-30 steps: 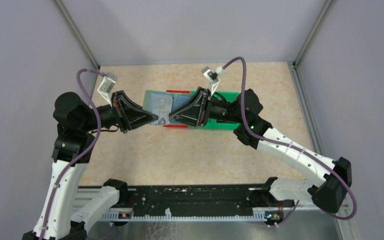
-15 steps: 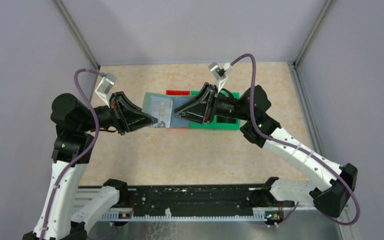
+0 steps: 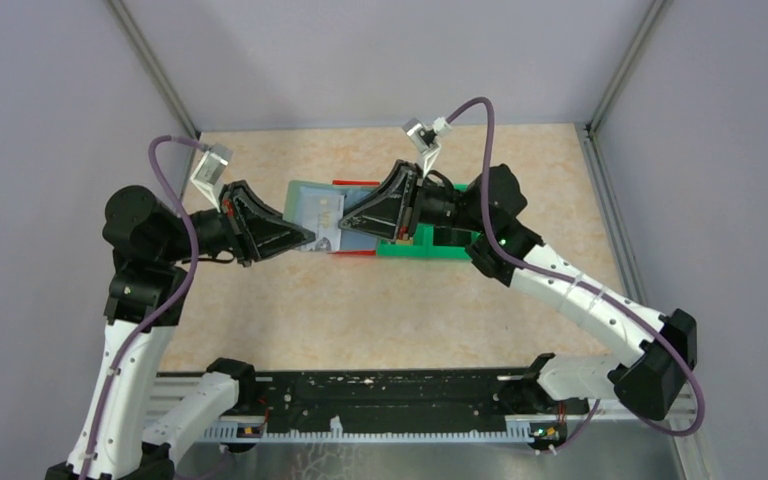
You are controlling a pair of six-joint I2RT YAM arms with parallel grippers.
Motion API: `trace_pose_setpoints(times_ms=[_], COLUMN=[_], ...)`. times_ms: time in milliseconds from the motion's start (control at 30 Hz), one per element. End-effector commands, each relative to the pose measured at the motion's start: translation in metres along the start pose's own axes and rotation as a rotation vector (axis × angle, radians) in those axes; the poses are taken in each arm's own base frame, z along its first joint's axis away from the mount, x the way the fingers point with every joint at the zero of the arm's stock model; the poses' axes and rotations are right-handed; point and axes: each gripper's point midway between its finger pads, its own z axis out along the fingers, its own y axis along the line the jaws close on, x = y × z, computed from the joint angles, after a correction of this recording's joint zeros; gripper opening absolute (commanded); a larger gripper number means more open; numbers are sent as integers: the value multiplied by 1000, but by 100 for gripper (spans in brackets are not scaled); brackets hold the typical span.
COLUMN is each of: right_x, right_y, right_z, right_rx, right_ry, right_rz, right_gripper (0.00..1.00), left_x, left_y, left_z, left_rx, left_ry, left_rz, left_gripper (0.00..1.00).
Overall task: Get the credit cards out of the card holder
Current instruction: Remove the credit card from the card holder.
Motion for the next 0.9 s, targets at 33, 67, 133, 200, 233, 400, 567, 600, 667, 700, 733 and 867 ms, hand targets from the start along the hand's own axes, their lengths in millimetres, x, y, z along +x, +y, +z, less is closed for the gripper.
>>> trace_pose_setpoints(times_ms=[33, 67, 133, 200, 233, 400, 567, 600, 667, 700, 733, 867], right_x=[-22, -22, -22, -21, -21, -15, -9, -9, -10, -10, -10, -9], right_y=[31, 31, 29, 28, 26, 10, -20, -22, -20, -16, -11, 14], right_z=[8, 8, 9, 12, 13, 18, 23, 22, 22, 22, 21, 13], right_rx=[-107, -108, -111, -120, -120, -56, 75, 78, 60, 40, 11, -119], right_ry=[-57, -57, -62, -60, -58, -48, -53, -63, -79, -80, -84, -95], right_rz=[-55, -55, -45, -33, -27, -24, -8, -3, -6, -10, -15, -32], right_gripper=[21, 20, 18, 15, 14, 15, 16, 13, 3, 0, 0, 0], left_x=[-1, -1, 1, 2, 3, 2, 8, 8, 8, 8, 8, 7], left_y=[1, 1, 2, 3, 6, 38, 42, 40, 36, 34, 30, 16], left_z=[1, 1, 1, 1, 1, 0, 0, -1, -1, -1, -2, -2], left_rx=[-1, -1, -1, -4, -15, -180, -179, -174, -161, -153, -138, -79], left_ry=[-3, -1, 1, 3, 3, -2, 16, 15, 14, 17, 19, 23], left_rz=[14, 12, 12, 17, 18, 30, 16, 20, 30, 30, 32, 26], left_gripper=[0, 0, 0, 0, 0, 0, 0, 1, 3, 4, 6, 12])
